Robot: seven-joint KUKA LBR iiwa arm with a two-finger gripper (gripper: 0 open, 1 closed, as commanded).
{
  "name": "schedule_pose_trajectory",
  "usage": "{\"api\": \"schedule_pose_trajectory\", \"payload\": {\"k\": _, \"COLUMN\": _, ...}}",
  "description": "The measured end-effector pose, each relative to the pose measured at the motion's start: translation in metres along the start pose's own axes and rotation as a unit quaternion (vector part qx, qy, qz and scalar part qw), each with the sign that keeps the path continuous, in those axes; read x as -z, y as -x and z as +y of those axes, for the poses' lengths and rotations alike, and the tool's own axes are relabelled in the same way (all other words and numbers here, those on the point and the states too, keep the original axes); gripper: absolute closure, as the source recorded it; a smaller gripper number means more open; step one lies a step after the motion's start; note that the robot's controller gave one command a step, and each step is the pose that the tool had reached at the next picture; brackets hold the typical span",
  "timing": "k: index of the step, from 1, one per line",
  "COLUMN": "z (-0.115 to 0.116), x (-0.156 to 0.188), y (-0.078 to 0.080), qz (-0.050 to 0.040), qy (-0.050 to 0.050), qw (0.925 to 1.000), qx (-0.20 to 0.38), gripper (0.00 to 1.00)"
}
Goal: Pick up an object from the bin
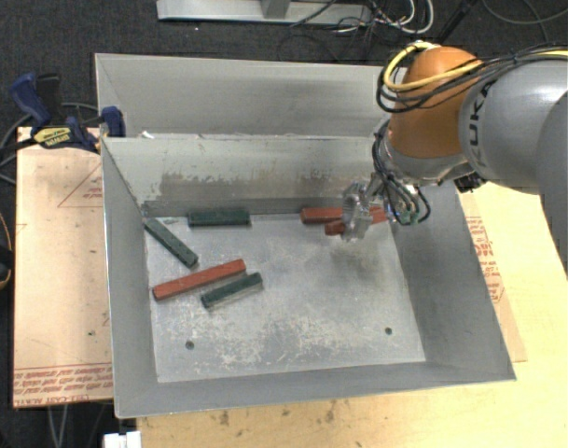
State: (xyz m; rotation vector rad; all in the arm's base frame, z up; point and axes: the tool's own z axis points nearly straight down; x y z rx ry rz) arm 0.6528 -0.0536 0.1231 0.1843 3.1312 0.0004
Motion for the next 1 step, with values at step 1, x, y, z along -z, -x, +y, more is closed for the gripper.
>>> {"api": "schedule_pose_trajectory", "payload": {"k": 1, "z": 0.0003, "x": 0.0668, "y": 0.0028, "qz": -0.0031, "qy": 0.0, "qw": 1.0, "qx": 0.001, "gripper": 1.0}}
